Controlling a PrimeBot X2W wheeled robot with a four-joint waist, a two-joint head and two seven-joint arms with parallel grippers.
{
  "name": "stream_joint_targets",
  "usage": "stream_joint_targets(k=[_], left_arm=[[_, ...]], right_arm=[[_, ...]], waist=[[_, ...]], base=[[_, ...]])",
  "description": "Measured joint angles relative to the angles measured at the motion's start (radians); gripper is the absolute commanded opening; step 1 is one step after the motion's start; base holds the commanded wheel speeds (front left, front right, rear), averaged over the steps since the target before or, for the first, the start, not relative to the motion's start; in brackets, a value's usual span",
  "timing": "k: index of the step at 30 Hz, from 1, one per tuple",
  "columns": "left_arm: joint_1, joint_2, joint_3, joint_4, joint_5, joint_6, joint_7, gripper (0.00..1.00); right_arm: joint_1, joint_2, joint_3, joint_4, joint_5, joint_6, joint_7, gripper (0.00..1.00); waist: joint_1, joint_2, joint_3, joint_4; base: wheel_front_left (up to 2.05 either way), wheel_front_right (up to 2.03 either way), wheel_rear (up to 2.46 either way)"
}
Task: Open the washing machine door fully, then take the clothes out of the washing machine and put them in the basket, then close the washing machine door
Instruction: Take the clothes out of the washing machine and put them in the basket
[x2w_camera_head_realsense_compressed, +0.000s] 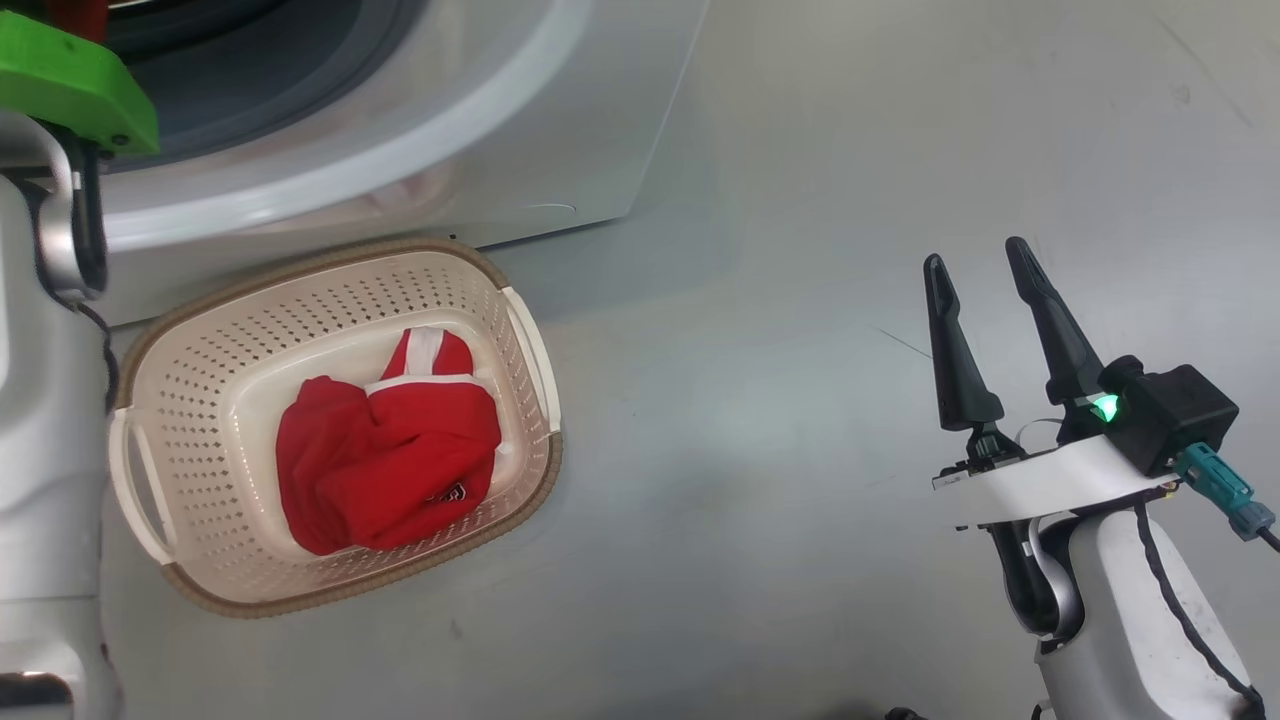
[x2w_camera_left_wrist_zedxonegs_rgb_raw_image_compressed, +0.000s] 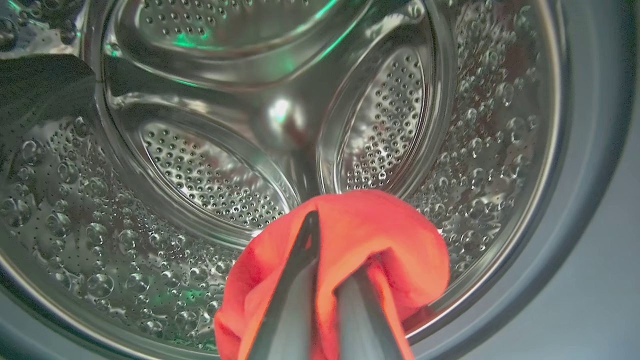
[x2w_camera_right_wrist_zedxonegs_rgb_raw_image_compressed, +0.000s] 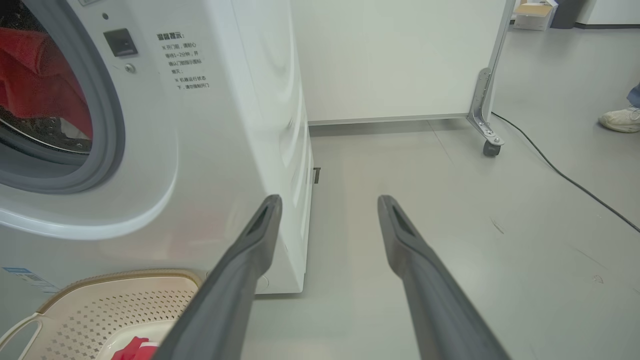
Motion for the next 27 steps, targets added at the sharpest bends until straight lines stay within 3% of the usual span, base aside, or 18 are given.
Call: stream_joint_targets(k=[8, 27], left_arm=[[0.078, -0.069, 0.013, -0.067, -0.039, 0.0, -0.143, 0.0], [0.308, -0.148, 0.005, -0.303, -0.029, 0.01, -0.132, 0.0]], right_arm=[[0.006, -0.014, -0.009, 0.0, -0.013, 0.0, 0.0, 1.0], [0.072, -0.033, -0.023, 0.001, -0.039, -0.009, 0.0, 1.0]], waist=[[0.0, 0.0, -0.042, 0.045], [0.0, 0.0, -0.162, 0.144]], base=[[0.0, 0.0, 0.0], [0.0, 0.0, 0.0]])
